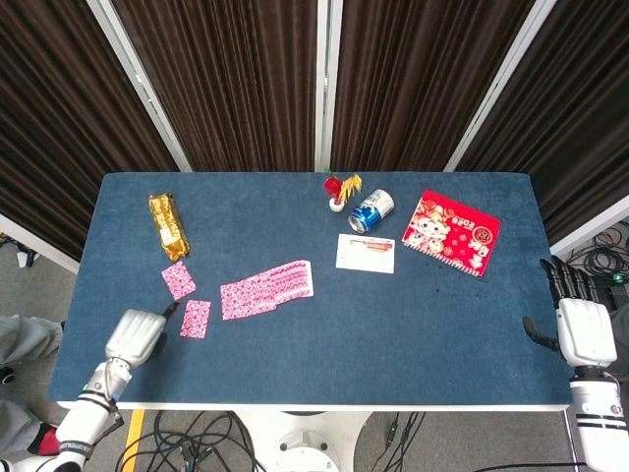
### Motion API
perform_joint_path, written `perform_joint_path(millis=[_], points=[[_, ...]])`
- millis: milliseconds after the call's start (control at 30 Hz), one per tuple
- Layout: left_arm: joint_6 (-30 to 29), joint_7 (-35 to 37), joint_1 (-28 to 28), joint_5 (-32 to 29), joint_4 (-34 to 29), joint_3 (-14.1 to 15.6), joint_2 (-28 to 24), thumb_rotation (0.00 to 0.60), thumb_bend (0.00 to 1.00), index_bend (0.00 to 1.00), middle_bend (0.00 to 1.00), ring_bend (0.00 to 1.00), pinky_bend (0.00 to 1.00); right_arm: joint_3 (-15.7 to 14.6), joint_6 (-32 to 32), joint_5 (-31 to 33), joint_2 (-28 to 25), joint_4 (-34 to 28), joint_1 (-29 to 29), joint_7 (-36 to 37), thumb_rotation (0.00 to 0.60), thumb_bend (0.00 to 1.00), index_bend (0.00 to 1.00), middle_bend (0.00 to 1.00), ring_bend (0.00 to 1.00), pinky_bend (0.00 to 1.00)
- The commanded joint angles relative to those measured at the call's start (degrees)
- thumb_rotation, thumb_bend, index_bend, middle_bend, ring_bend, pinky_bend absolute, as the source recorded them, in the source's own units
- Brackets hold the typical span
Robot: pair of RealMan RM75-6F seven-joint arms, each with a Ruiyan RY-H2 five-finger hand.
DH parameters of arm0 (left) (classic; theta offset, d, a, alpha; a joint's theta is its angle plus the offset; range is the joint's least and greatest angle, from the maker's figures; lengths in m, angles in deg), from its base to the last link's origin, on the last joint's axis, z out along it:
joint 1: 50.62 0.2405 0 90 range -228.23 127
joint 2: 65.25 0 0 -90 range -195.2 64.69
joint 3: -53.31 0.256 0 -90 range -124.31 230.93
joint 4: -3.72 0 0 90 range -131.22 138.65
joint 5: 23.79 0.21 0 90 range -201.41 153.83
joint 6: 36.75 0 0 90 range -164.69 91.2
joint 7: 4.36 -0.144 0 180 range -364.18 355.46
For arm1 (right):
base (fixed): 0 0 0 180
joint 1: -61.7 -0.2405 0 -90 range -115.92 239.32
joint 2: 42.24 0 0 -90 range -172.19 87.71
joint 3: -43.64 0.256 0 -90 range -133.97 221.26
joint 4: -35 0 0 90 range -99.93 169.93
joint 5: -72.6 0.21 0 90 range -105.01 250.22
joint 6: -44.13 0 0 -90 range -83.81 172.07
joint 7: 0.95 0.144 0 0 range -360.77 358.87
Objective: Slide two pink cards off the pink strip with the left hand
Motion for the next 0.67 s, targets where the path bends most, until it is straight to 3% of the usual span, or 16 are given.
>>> perform_joint_path(millis=[33, 100, 167, 267, 300, 333, 367, 433, 500, 667], points=[[-5.45, 3.18, 1.63, 2.82, 0.21, -3.5, -0.85, 0.6, 0.56, 0.14, 0.82, 0.84, 0.81, -0.05, -0.15, -0.25, 0.04, -0.09, -0.01, -0.02, 0.6, 0.21, 0.0, 0.0, 0.0, 0.0], [-10.38, 6.87, 3.04, 5.29, 2.42, -6.26, 0.33, 0.6, 0.51, 0.14, 0.75, 0.76, 0.75, -0.08, -0.44, -0.51, 0.08, -0.07, 0.06, 0.03, 0.6, 0.21, 0.0, 0.0, 0.0, 0.0], [-15.21, 9.42, 4.33, 7.6, 5.74, -8.6, 1.95, 0.6, 0.45, 0.14, 0.64, 0.62, 0.65, -0.02, -0.66, -0.56, 0.07, 0.01, 0.13, 0.16, 0.6, 0.21, 0.0, 0.0, 0.0, 0.0], [-18.26, 9.91, 5.48, 7.32, 8.39, -10.76, 3.1, 0.6, 0.33, 0.14, 0.33, 0.23, 0.38, 0.02, -0.8, -0.43, 0.01, 0.09, 0.25, 0.28, 0.6, 0.21, 0.0, 0.0, 0.0, 0.0], [-18.46, 9.68, 5.85, 6.28, 8.52, -11.47, 3.17, 0.583, 0.26, 0.13, 0.2, 0.1, 0.26, 0.02, -0.89, -0.39, 0.0, 0.12, 0.31, 0.34, 0.6, 0.21, 0.0, 0.0, 0.0, 0.0], [-18.64, 9.83, 6.12, 5.62, 8.42, -12.02, 3.24, 0.523, 0.2, 0.11, 0.09, 0.03, 0.15, 0.03, -0.94, -0.37, -0.01, 0.15, 0.35, 0.39, 0.6, 0.21, 0.0, 0.0, 0.0, 0.0], [-19.04, 10.58, 6.55, 5.48, 8.44, -12.47, 3.49, 0.436, 0.14, 0.1, 0.03, 0.0, 0.08, 0.03, -0.97, -0.34, -0.02, 0.16, 0.39, 0.5, 0.6, 0.21, 0.0, 0.0, 0.0, 0.0], [-19.6, 11.85, 7.15, 6.41, 8.84, -12.47, 3.84, 0.291, 0.09, 0.09, 0.0, 0.0, 0.03, 0.13, -0.94, -0.26, -0.13, 0.06, 0.38, 0.67, 0.6, 0.21, 0.0, 0.0, 0.0, 0.0], [-19.57, 11.62, 7.59, 7.08, 9.31, -12.13, 3.89, 0.257, 0.07, 0.09, 0.0, 0.0, 0.02, 0.3, -1.0, -0.17, -0.27, -0.16, 0.36, 0.86, 0.6, 0.21, 0.0, 0.0, 0.0, 0.0], [-18.39, 10.01, 8.2, 7.13, 8.26, -11.9, 2.82, 0.28, 0.07, 0.08, 0.0, 0.0, 0.01, 0.43, -0.8, -0.16, 0.07, -0.13, 0.15, 1.28, 0.6, 0.21, 0.0, 0.0, 0.0, 0.0]])
